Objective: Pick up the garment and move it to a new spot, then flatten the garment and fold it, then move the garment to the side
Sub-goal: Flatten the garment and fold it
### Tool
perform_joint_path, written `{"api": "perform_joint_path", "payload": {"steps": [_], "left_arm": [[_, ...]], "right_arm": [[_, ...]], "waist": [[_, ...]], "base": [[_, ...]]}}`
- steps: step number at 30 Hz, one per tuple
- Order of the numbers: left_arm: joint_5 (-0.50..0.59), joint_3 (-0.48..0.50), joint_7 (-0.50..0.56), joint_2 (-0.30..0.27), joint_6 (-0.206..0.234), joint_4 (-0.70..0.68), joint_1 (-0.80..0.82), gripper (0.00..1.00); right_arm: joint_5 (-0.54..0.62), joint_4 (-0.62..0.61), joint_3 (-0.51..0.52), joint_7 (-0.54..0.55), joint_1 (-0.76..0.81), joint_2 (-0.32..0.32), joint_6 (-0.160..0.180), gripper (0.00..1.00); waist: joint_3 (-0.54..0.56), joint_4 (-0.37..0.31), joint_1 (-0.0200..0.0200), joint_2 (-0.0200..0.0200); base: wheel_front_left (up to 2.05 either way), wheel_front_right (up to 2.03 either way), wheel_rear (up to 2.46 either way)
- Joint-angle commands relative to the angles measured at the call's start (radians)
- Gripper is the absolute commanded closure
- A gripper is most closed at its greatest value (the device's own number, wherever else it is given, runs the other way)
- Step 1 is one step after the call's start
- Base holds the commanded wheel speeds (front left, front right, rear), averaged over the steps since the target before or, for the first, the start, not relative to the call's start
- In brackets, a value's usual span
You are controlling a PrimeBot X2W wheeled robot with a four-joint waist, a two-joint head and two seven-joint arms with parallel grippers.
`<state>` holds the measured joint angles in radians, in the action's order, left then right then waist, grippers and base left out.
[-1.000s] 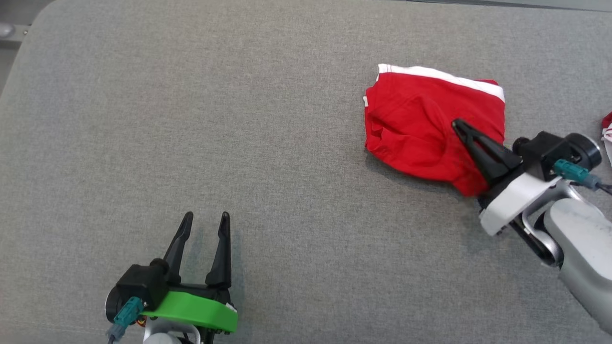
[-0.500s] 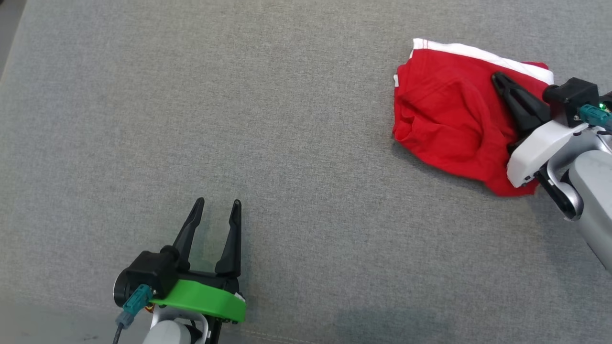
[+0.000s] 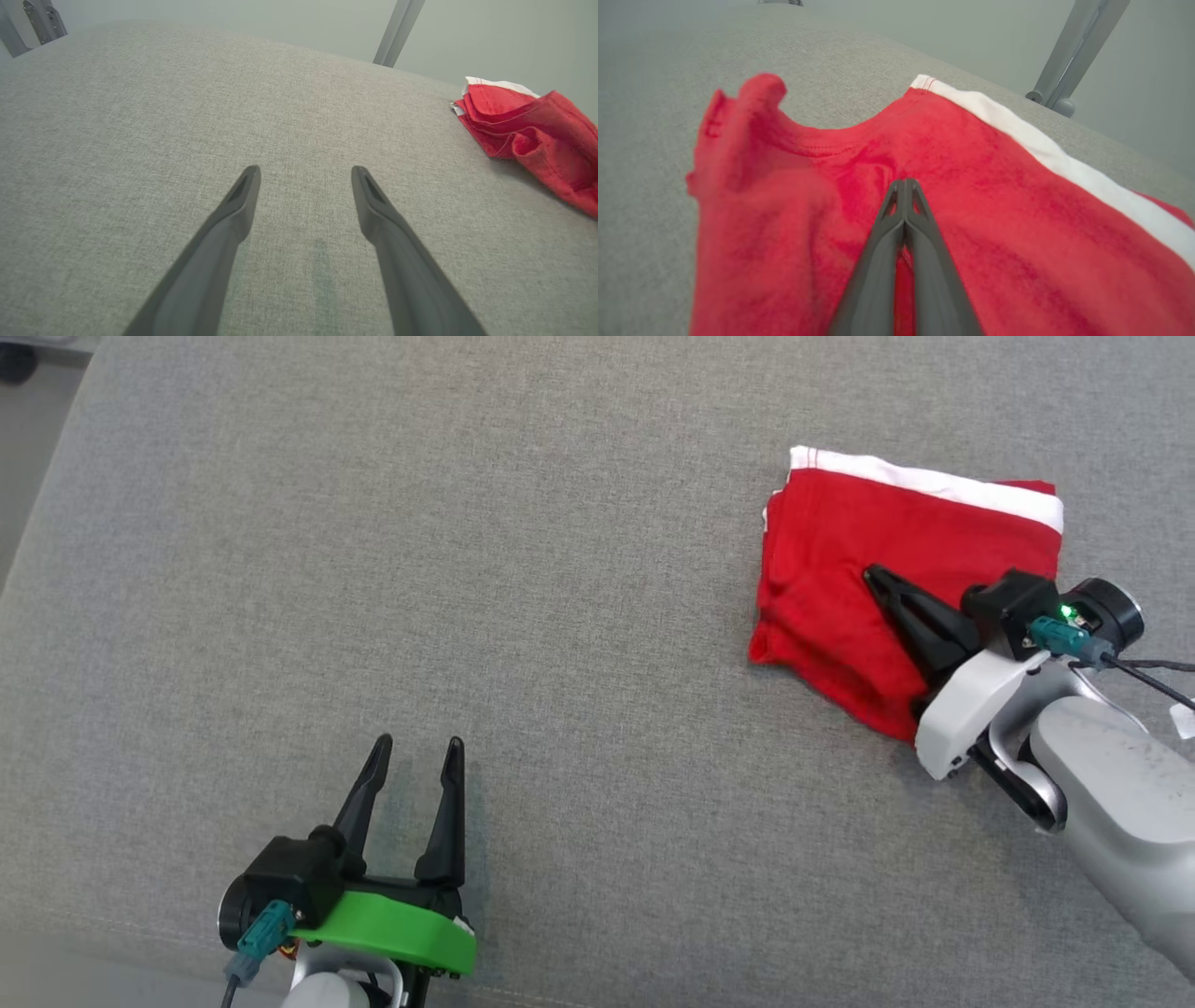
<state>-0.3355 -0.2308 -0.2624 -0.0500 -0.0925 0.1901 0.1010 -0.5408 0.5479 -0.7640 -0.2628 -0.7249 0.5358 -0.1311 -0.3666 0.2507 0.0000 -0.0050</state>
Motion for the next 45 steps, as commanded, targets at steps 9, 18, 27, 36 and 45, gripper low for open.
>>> {"api": "perform_joint_path", "payload": {"steps": [9,18,27,36,45], "left_arm": [[-0.012,-0.007,-0.003,-0.001,0.004,0.003,-0.029,0.00],[-0.023,0.015,-0.003,-0.001,0.007,0.012,-0.068,0.00],[-0.023,0.070,-0.003,-0.001,0.008,0.015,-0.140,0.00],[0.010,0.131,-0.003,-0.002,-0.001,0.009,-0.197,0.00],[0.058,0.185,-0.003,-0.001,-0.020,0.020,-0.241,0.00]], "right_arm": [[-0.012,-0.022,-0.082,-0.002,0.051,-0.032,0.001,1.00],[-0.039,0.016,-0.127,-0.002,0.105,-0.081,0.001,1.00],[0.010,-0.116,0.092,-0.002,0.284,-0.114,0.001,0.50],[0.151,-0.294,0.463,-0.002,0.592,-0.178,0.001,0.00],[0.263,-0.382,0.754,-0.002,0.799,-0.279,0.001,0.00]], "waist": [[0.047,-0.015,0.0000,0.0050],[0.120,-0.024,0.0000,0.0050],[0.243,-0.064,0.0000,0.0050],[0.327,-0.116,0.0000,0.0050],[0.387,-0.153,0.0000,0.0050]], "base": [[0.00,0.00,0.00],[0.00,0.00,0.00],[0.00,0.00,0.00],[0.00,0.00,0.00],[0.00,0.00,0.00]]}}
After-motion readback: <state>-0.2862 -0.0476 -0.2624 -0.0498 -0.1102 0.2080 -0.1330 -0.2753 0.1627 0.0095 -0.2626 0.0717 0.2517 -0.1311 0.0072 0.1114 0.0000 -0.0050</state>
